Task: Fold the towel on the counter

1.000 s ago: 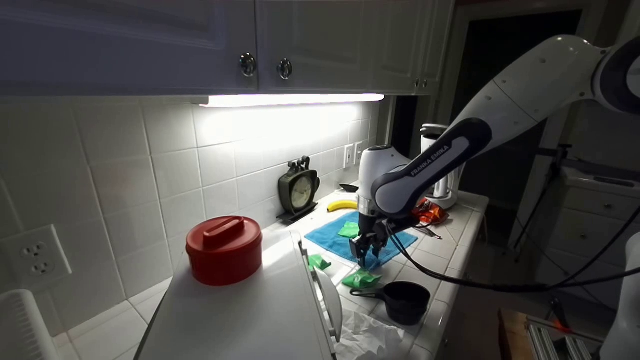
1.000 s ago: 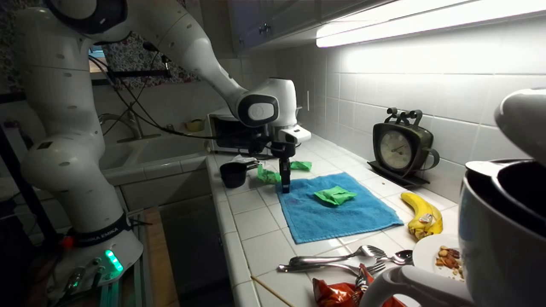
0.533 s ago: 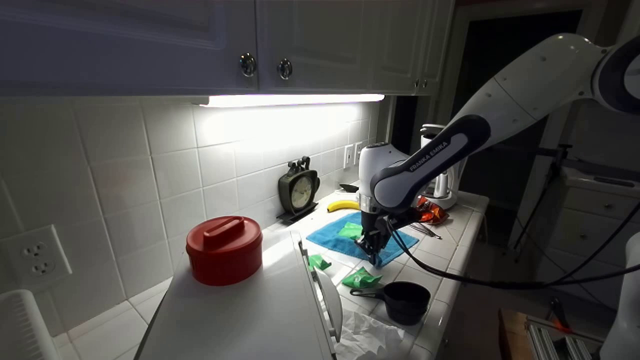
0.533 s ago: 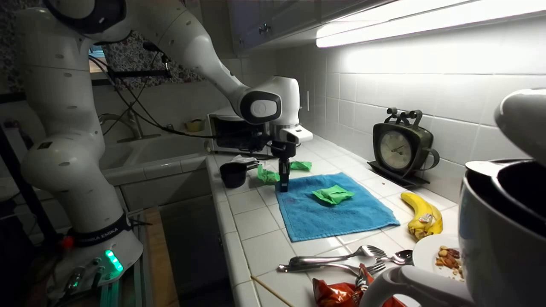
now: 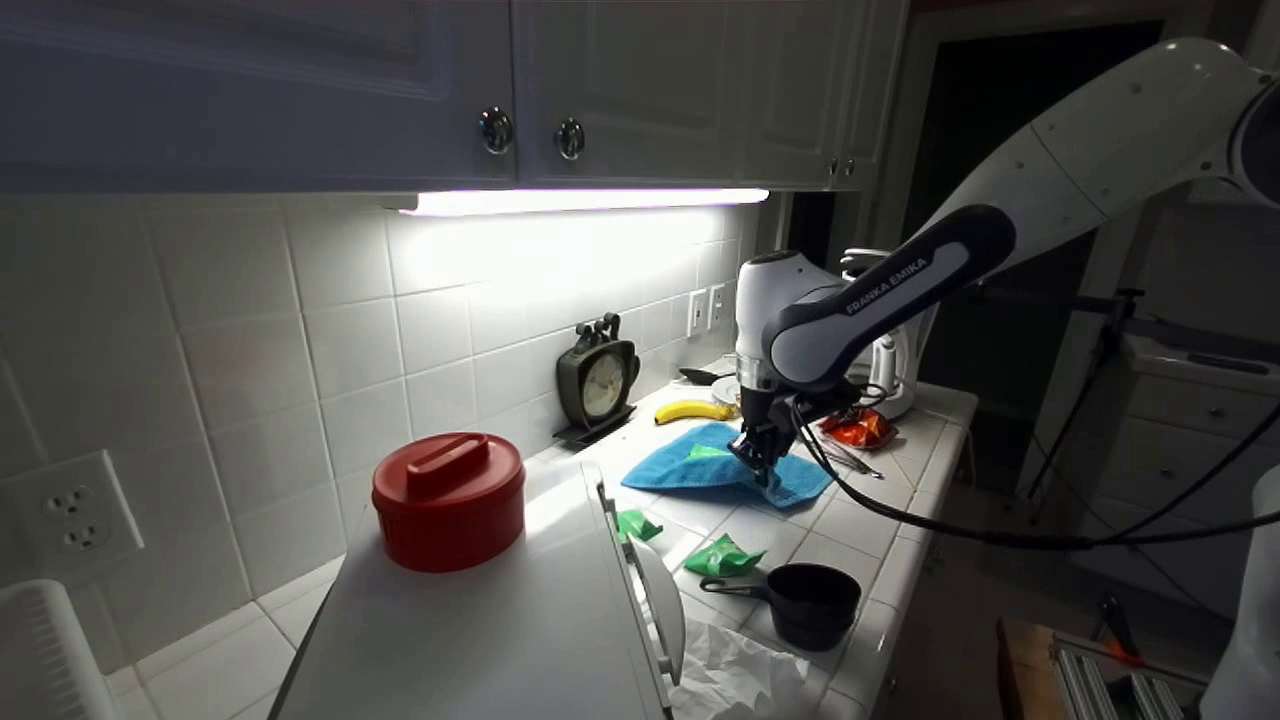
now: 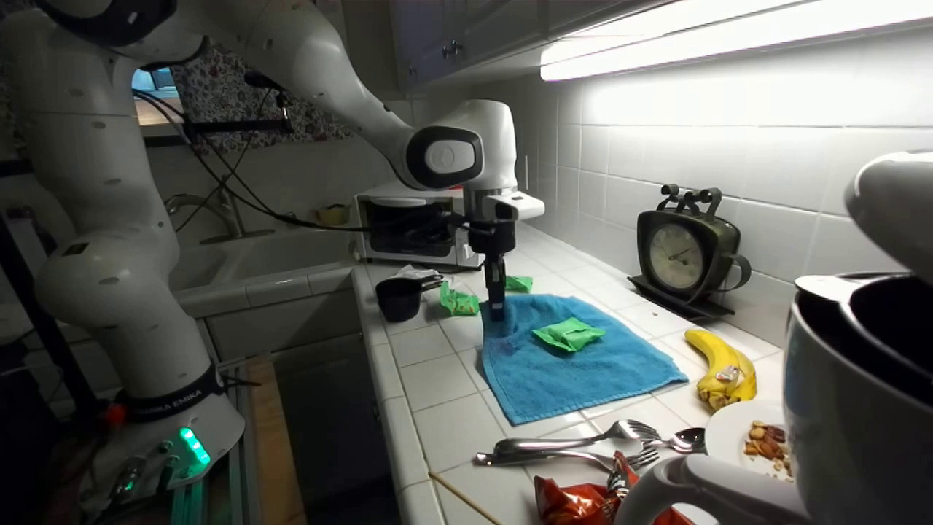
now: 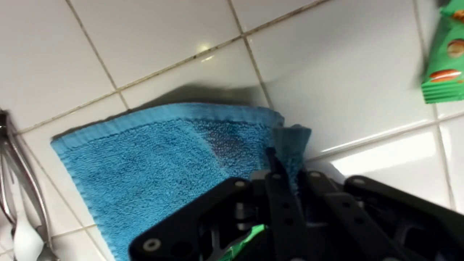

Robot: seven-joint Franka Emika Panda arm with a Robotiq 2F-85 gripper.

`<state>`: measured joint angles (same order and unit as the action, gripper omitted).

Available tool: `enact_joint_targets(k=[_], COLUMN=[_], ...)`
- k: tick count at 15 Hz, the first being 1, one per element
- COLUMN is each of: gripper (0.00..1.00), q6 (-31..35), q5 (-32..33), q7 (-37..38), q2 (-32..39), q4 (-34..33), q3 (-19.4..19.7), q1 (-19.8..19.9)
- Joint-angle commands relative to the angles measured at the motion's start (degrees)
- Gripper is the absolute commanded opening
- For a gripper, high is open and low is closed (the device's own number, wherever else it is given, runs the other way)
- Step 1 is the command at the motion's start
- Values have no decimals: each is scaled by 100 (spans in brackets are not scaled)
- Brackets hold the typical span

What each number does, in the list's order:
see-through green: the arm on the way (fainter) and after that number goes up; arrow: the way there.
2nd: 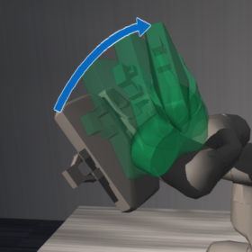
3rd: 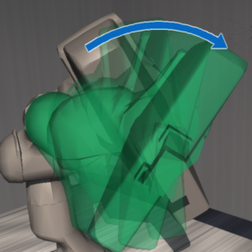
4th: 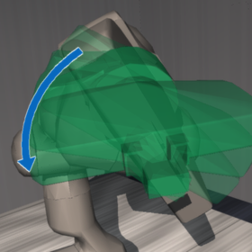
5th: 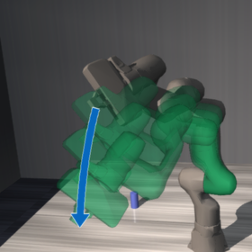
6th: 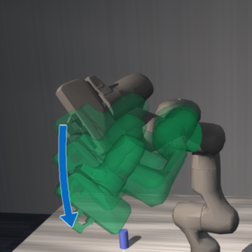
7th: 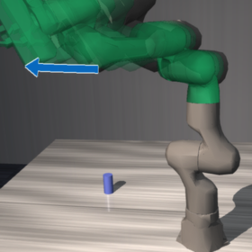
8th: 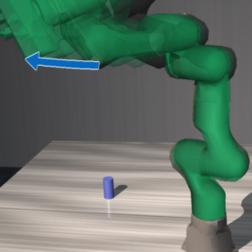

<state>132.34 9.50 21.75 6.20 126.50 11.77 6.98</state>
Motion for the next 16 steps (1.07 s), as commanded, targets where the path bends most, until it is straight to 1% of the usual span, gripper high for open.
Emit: enact_joint_targets(k=[1, 7, 13, 16], gripper=[6, 5, 5, 5], q6=[-58, 113, 277, 327], q5=[537, 999, 1150, 1270], q7=[339, 553, 635, 821], q2=[-172, 14, 234, 380], q4=[-88, -379, -613, -745], q3=[89, 195, 336, 448], q1=[70, 203, 303, 306])
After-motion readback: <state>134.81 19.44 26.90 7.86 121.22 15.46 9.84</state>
